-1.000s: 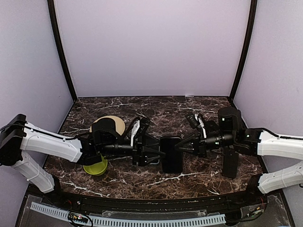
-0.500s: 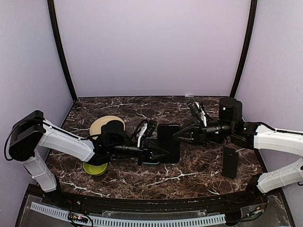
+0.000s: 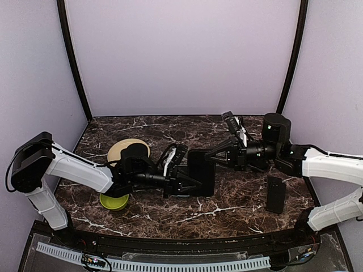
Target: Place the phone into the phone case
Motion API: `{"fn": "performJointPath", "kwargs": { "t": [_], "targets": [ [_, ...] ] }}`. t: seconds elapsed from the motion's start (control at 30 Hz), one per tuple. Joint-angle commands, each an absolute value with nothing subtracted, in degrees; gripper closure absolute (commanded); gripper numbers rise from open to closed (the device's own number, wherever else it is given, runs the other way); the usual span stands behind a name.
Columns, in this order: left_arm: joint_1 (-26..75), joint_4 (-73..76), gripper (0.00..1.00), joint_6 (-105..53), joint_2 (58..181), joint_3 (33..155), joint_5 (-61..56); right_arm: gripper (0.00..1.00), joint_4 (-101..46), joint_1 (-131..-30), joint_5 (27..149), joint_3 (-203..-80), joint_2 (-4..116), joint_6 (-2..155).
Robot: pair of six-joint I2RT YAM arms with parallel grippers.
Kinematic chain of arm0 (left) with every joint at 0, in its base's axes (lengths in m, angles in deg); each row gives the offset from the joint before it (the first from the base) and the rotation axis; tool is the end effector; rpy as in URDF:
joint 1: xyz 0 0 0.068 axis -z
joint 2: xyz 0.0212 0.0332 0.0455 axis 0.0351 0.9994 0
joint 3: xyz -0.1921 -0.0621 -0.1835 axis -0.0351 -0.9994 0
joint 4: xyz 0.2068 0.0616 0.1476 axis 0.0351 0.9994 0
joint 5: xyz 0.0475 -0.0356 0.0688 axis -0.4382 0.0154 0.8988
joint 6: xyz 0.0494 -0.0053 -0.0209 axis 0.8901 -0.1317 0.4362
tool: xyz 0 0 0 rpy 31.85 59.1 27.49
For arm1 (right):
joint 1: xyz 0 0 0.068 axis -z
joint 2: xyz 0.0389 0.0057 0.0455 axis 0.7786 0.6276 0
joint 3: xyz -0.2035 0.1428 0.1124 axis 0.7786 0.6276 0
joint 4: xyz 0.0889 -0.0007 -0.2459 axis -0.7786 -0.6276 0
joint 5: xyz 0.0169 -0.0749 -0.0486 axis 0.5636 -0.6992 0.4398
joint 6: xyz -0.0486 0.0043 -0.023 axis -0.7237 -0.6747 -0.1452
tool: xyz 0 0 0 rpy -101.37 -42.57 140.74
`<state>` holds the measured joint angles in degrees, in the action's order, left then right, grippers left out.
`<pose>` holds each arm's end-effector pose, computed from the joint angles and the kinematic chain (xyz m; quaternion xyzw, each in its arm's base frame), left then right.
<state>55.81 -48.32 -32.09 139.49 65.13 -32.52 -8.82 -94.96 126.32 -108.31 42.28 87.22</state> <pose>0.1647 -0.3031 0.2191 0.4485 0.5469 -0.5912 0.3877 0.1733 0.2016 0.2974 -0.4067 0.6126 0.5623 0.3783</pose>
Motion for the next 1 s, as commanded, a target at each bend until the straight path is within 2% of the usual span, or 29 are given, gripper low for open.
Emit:
{"fn": "performJointPath", "kwargs": {
  "t": [0.0,0.03,0.1,0.13,0.2,0.27,0.47,0.67,0.83,0.97],
  "targets": [
    [55.9,-51.3,1.0,-31.0,138.3,66.4,-35.8,1.0,-6.9,-94.2,128.1,-110.2,43.8,88.4],
    [55.9,-51.4,1.0,-31.2,138.2,66.3,-34.9,1.0,-7.6,-93.8,128.1,-110.3,44.0,88.5],
    [55.8,-50.4,0.75,-31.8,137.9,65.9,-30.9,1.0,-8.3,-92.3,128.4,-110.2,44.5,89.3],
    [55.8,-49.3,0.49,-32.3,137.7,65.7,-28.6,1.0,-9.8,-91.0,128.2,-110.6,44.9,89.1],
    [55.6,-42.5,0.28,-32.2,136.7,65.6,-16.0,1.0,-14.9,-87.8,127.2,-111.9,46.7,87.9],
    [55.0,-32.3,0.21,-31.8,136.3,67.0,-8.4,1.0,-18.1,-84.7,126.3,-113.0,50.9,88.6],
    [54.5,-13.4,0.19,-30.3,136.7,70.1,0.0,1.0,-17.8,-80.2,125.2,-116.8,65.7,98.5],
    [54.3,-7.8,0.19,-30.2,138.0,71.9,3.2,1.0,-16.6,-79.1,124.0,-118.4,75.9,105.0],
    [54.3,-7.1,0.19,-29.4,137.8,72.0,3.6,0.64,-24.9,-78.0,113.1,-120.5,77.5,102.0],
    [54.3,-6.4,0.19,-28.4,137.8,72.3,3.6,0.54,-36.3,-78.0,103.0,-124.8,76.7,95.0]
  ]
}}
